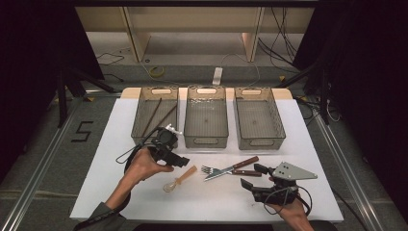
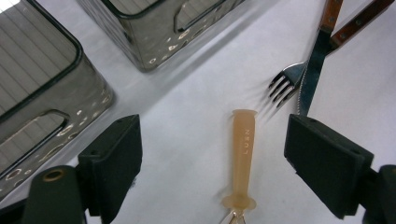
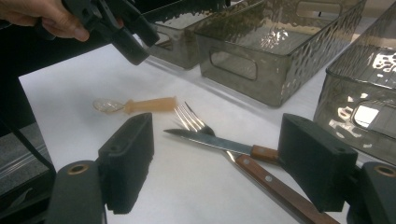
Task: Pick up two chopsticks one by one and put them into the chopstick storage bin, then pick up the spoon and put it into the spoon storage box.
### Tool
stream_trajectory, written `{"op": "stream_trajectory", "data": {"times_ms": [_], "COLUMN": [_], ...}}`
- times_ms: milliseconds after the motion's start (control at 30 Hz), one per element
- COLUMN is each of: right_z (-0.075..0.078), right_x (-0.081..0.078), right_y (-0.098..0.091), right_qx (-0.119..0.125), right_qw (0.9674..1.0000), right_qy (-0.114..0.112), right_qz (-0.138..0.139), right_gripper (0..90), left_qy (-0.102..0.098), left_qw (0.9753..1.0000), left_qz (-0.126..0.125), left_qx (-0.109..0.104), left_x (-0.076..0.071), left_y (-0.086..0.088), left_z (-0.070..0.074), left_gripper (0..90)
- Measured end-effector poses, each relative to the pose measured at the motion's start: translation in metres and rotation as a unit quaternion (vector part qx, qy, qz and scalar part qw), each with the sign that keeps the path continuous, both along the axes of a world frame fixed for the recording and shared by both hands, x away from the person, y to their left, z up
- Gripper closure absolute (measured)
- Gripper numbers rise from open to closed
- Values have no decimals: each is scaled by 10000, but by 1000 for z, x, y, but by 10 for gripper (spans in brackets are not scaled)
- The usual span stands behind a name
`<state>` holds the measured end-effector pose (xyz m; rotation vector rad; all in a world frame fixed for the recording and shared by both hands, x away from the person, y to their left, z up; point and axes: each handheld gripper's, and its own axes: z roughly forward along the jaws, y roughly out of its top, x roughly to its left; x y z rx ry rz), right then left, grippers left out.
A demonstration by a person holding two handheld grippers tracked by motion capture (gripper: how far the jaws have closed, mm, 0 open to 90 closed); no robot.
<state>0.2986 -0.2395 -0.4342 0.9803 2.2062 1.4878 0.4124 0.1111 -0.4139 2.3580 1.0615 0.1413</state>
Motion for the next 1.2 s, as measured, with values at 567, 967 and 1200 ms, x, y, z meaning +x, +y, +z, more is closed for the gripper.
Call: {"op": "stream_trajectory", "data": {"times_ms": [567,967,1200], "right_z": [-1,-1,-1], "right_x": [0,1,0], "right_y": [-1,-1,-1], "right_qx": [6,-26,-38], "right_qw": [10000,10000,10000], "right_qy": [15,2,22], "right_qz": [-29,-33,-41], "right_gripper": [278,278,278], "left_qy": [321,443,508], "left_qw": [9974,9947,9933], "left_qz": [-333,-427,-519], "left_qx": [555,822,900], "left_x": [-9,-10,-10], "left_y": [-13,-20,-23], "left_z": [-19,-32,-38], "left_gripper": [183,202,277]}}
